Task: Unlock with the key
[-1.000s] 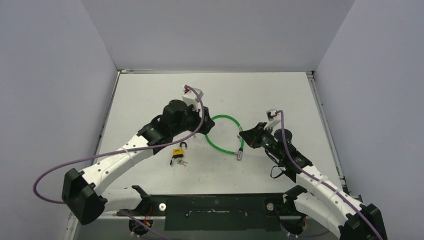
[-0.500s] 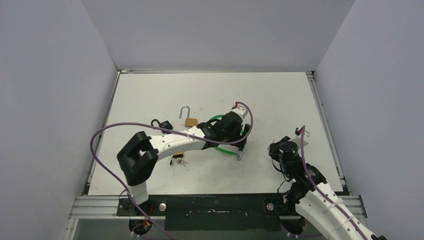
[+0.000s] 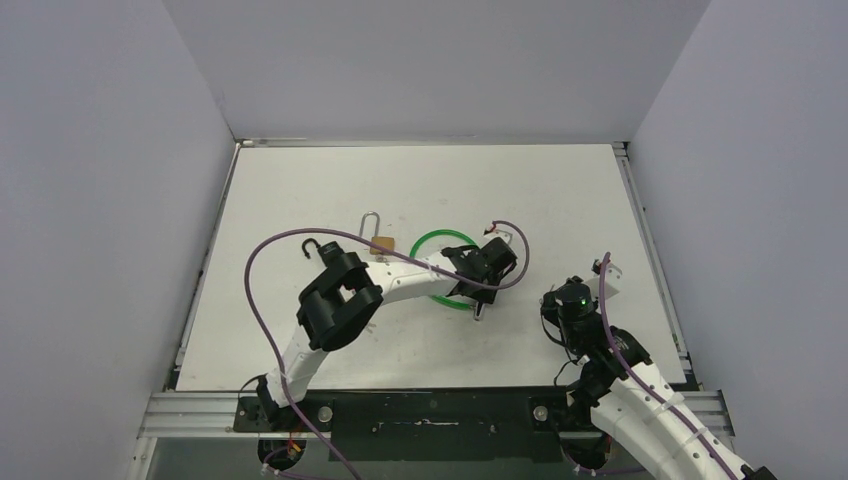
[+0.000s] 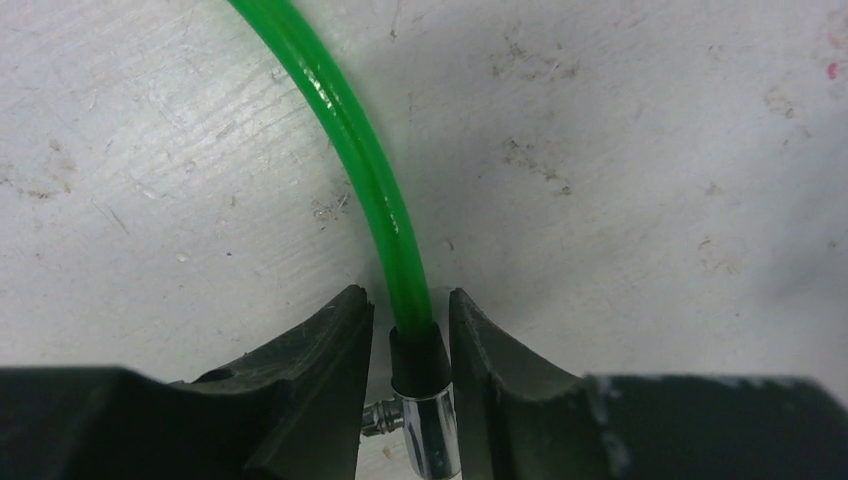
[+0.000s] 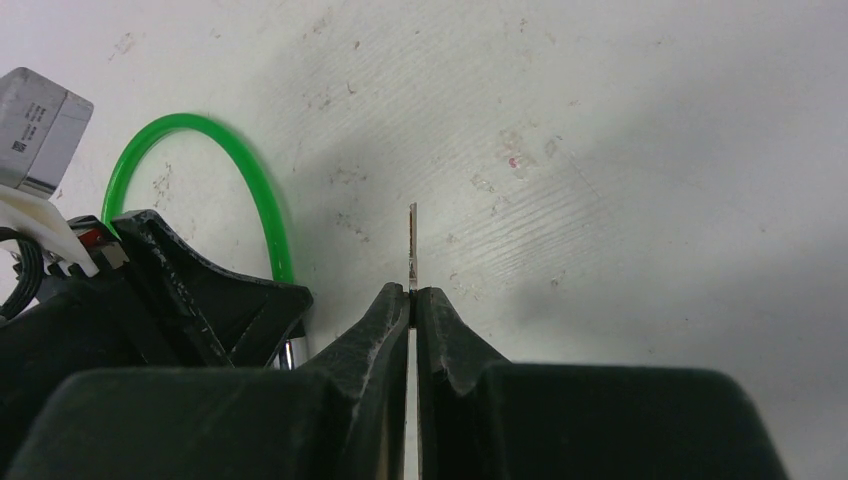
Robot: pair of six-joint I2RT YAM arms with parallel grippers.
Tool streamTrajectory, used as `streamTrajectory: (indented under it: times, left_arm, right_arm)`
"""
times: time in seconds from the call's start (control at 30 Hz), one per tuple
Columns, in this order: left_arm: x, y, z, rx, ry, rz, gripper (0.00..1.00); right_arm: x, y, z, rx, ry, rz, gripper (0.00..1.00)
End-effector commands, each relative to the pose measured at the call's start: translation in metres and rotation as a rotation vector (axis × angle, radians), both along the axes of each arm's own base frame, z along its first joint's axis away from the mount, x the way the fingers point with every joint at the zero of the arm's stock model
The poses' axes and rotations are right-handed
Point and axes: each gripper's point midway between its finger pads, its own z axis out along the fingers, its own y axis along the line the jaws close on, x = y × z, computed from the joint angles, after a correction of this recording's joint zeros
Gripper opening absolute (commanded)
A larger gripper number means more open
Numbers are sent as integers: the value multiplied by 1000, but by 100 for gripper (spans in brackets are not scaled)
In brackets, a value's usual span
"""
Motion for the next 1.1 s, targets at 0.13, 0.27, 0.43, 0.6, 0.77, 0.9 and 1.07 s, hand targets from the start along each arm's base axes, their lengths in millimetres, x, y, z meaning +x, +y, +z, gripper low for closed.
streamTrajectory:
  times: [0.13, 0.27, 0.43, 0.6, 0.77, 0.9, 1.07]
  left_arm:
    - [9, -3, -5, 44, -1, 37, 8]
    - [16, 2, -3, 53, -18, 56, 0]
    - [37, 2, 39, -77, -52, 103, 0]
    - [61, 7, 88, -299, -47, 180, 0]
    - [79, 4, 136, -476, -97, 238, 0]
    - [89, 2, 158, -596, -67, 280, 0]
    - [96, 6, 180, -737, -15, 320, 0]
  right_arm:
    - [6, -3, 2, -1, -20, -27, 0]
    - [12, 2, 1, 12, -40, -16, 0]
    - [24, 20, 12, 42, -107, 77, 0]
    - [30, 48, 29, 68, -202, 254, 0]
    - [29, 84, 44, 106, -315, 480, 0]
    - [30, 107, 46, 139, -330, 601, 0]
    - [31, 125, 44, 178, -308, 666, 0]
